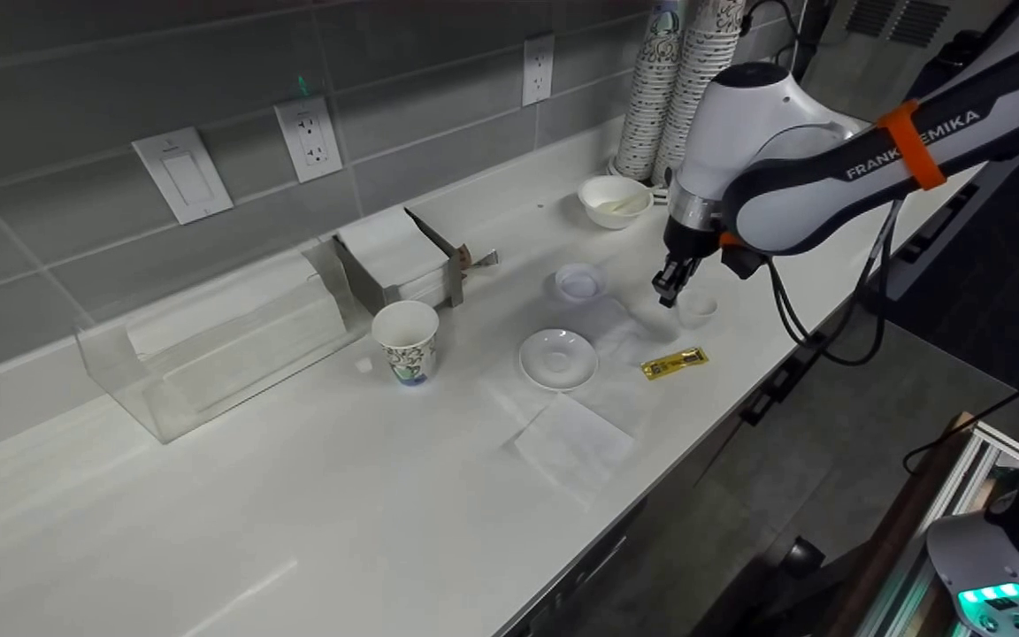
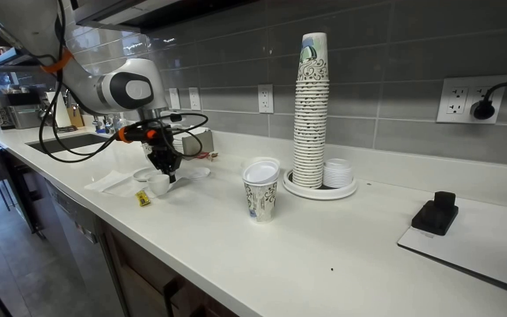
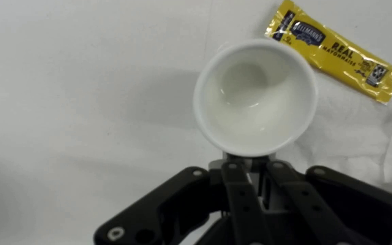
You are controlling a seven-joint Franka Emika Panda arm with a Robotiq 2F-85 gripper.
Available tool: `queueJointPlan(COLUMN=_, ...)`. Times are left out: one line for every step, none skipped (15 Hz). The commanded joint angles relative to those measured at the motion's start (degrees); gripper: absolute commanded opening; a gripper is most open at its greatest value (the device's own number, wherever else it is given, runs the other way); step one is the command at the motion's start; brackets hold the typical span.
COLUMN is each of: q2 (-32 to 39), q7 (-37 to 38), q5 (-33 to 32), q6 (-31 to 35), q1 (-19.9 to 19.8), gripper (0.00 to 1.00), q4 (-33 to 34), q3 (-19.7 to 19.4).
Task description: Remove the mug from the side plate
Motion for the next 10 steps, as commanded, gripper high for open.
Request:
queueJointPlan(q2=0.93, q7=-1.59, q5=-1.98, q6=-1.37, q1=-1.42, gripper=0.03, q4=2.57, q3=-1.0)
queueJointPlan(q2=1.33, q7=-2.36, q5=-1.92, q6=-0.72, q1=-1.83, gripper=0.03, q4=3.03, q3=-1.29)
queueJointPlan(q2=1.8, q7=-3.34, q5=-1.52, q6=-0.41, q1=-2.2, gripper=0.03, q4=3.59, q3=-1.53)
queueJointPlan(q2=2.35, q7=-4.6, q5=-0.75, q6=-0.33, q1=-2.59, gripper=0.03, q4=4.18, q3=-1.63)
queueJointPlan(q2=2.89, q7=-5.86, q5=-0.22, q6=-0.25, q1=-2.89, gripper=0.03, q4=4.77, q3=-1.72)
queueJointPlan(q2=3.43, q7=-6.67, q5=-0.01, q6=-0.25, q1=-3.15, gripper=0.03, q4=5.37, q3=-1.72)
queueJointPlan(q2=3.99, q7=-7.59, q5=0.4, q6=0.37, q1=-3.39, gripper=0.03, q4=5.75, q3=-1.66)
queueJointPlan(q2=4.47, q7=-8.23, q5=0.7, q6=1.01, q1=-3.6, gripper=0.03, q4=6.1, q3=-1.6)
queueJointPlan(q2=4.97, q7=-8.56, q5=1.07, q6=1.75, q1=-3.74, gripper=0.03, q4=6.38, q3=-1.54)
queueJointPlan(q2=5.35, q7=-9.13, q5=1.52, q6=2.39, q1=-3.86, gripper=0.03, q4=6.58, q3=-1.43)
